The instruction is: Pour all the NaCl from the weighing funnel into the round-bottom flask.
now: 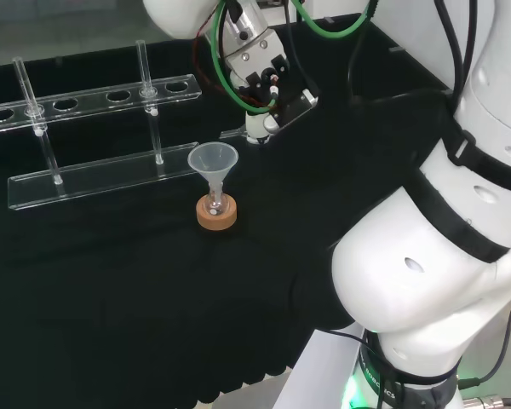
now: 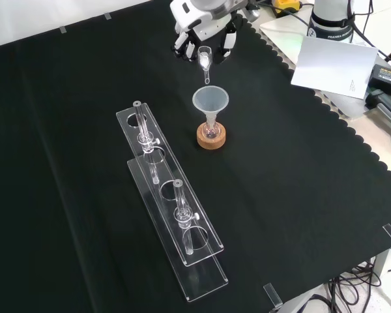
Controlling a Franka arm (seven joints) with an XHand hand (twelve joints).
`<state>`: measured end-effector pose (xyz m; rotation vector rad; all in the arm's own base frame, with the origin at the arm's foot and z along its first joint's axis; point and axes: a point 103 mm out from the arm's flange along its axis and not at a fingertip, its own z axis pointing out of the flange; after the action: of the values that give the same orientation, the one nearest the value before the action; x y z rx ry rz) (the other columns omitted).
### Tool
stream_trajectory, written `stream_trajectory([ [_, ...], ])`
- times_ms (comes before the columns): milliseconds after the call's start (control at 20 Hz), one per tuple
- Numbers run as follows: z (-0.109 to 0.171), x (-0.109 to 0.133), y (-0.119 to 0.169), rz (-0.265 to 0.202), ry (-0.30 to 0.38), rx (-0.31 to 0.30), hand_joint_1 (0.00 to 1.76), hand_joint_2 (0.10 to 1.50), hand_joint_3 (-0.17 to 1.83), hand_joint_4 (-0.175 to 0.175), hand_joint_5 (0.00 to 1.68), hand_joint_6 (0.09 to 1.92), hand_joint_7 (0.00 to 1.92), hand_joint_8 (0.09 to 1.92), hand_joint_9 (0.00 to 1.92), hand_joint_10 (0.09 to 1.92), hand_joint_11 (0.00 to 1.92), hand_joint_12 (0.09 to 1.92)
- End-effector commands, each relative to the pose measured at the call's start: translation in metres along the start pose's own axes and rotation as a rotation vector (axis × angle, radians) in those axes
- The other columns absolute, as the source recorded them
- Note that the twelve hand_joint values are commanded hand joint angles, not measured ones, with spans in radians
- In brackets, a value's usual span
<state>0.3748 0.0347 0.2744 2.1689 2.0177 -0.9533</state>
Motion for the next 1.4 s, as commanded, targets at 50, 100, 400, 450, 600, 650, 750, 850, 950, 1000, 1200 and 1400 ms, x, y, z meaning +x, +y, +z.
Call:
stream_trajectory([
  [50, 0.002, 0.004, 0.007, -0.119, 0.023, -0.089, 1.14, 0.70, 0.52, 0.175, 1.36, 0.45, 0.66, 0.68, 1.11, 0.24, 0.98, 0.93],
  [100, -0.001, 0.007, 0.004, -0.071, -0.006, -0.031, 1.14, 0.70, 0.52, 0.175, 1.36, 0.46, 0.66, 0.68, 1.11, 0.24, 0.98, 0.93],
  [400, -0.002, 0.006, 0.006, -0.029, -0.076, 0.026, 1.14, 0.70, 0.52, 0.175, 1.36, 0.46, 0.66, 0.68, 1.11, 0.24, 0.98, 0.93],
  [450, -0.001, 0.005, 0.006, -0.028, -0.087, 0.031, 1.14, 0.70, 0.52, 0.175, 1.36, 0.46, 0.66, 0.68, 1.11, 0.24, 0.98, 0.93],
  [600, -0.003, 0.008, 0.006, -0.019, -0.125, 0.040, 1.14, 0.70, 0.52, 0.175, 1.36, 0.46, 0.66, 0.68, 1.11, 0.24, 0.98, 0.93],
  [650, -0.003, 0.009, 0.006, -0.014, -0.134, 0.043, 1.14, 0.70, 0.52, 0.175, 1.36, 0.46, 0.66, 0.68, 1.11, 0.24, 0.98, 0.93],
  [750, -0.005, 0.010, 0.005, -0.005, -0.149, 0.050, 1.14, 0.70, 0.52, 0.175, 1.36, 0.46, 0.66, 0.68, 1.11, 0.23, 0.98, 0.93],
  [850, -0.006, 0.012, 0.004, 0.002, -0.160, 0.052, 1.14, 0.70, 0.52, 0.175, 1.35, 0.47, 0.66, 0.68, 1.11, 0.23, 0.98, 0.93],
  [950, -0.007, 0.014, 0.003, 0.006, -0.170, 0.052, 1.14, 0.70, 0.52, 0.175, 1.35, 0.47, 0.66, 0.68, 1.11, 0.23, 0.98, 0.93],
  [1000, -0.008, 0.015, 0.003, 0.008, -0.171, 0.051, 1.14, 0.70, 0.52, 0.175, 1.35, 0.47, 0.66, 0.68, 1.11, 0.23, 0.98, 0.93],
  [1200, -0.010, 0.021, 0.002, 0.009, -0.186, 0.055, 1.14, 0.70, 0.52, 0.175, 1.35, 0.47, 0.66, 0.68, 1.11, 0.23, 0.98, 0.93],
  [1400, -0.014, 0.026, 0.001, 0.008, -0.194, 0.063, 1.14, 0.70, 0.52, 0.175, 1.35, 0.47, 0.66, 0.68, 1.11, 0.23, 0.98, 0.93],
])
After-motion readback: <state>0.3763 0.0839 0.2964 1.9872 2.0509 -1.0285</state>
